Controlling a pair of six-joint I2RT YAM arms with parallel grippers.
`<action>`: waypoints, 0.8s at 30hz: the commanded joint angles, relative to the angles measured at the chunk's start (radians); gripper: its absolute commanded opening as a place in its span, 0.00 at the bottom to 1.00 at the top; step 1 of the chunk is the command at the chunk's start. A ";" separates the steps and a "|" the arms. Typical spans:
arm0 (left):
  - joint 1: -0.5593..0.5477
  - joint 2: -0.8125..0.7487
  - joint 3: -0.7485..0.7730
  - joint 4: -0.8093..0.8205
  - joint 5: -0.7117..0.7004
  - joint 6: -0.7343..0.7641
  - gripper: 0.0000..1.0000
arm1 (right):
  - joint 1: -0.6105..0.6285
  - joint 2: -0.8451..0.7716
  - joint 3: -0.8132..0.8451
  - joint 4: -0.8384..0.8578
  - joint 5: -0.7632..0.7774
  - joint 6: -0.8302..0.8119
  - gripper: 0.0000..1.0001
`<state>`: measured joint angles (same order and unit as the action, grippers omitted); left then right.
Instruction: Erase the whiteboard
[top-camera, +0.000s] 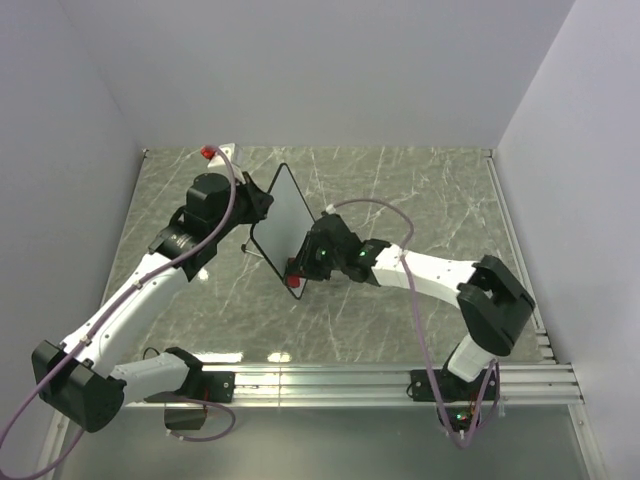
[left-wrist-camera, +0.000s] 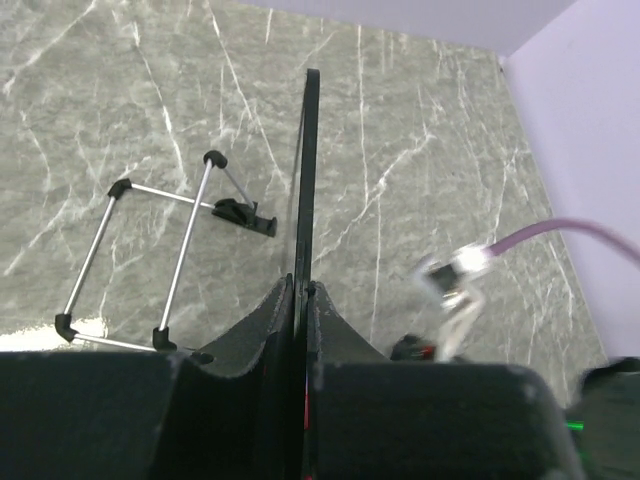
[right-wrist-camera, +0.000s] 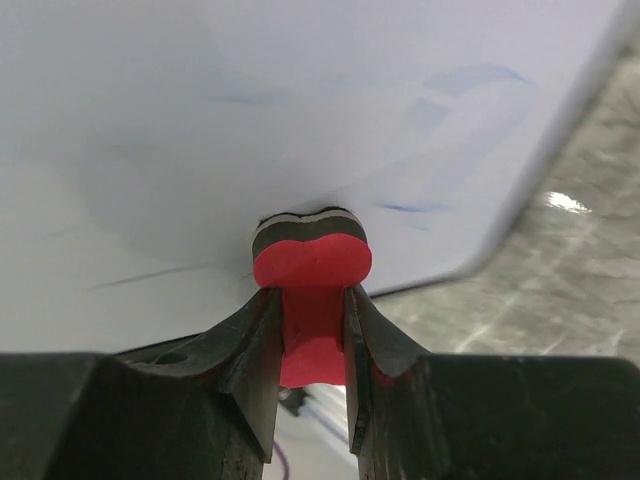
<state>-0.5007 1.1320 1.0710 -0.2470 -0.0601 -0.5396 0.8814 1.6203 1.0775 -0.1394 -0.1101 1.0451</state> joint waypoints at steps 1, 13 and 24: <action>-0.036 0.014 0.049 0.037 0.063 -0.065 0.00 | 0.039 0.121 -0.056 0.176 -0.020 0.069 0.00; -0.050 -0.020 -0.080 0.046 0.063 -0.103 0.01 | -0.016 0.052 0.337 -0.026 0.058 0.016 0.00; -0.047 -0.198 -0.449 0.098 -0.023 -0.267 0.00 | -0.029 0.047 0.179 -0.006 0.061 0.007 0.00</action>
<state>-0.5205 0.9016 0.7677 0.0494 -0.1631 -0.6792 0.8532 1.6966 1.3273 -0.2379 -0.0673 1.0534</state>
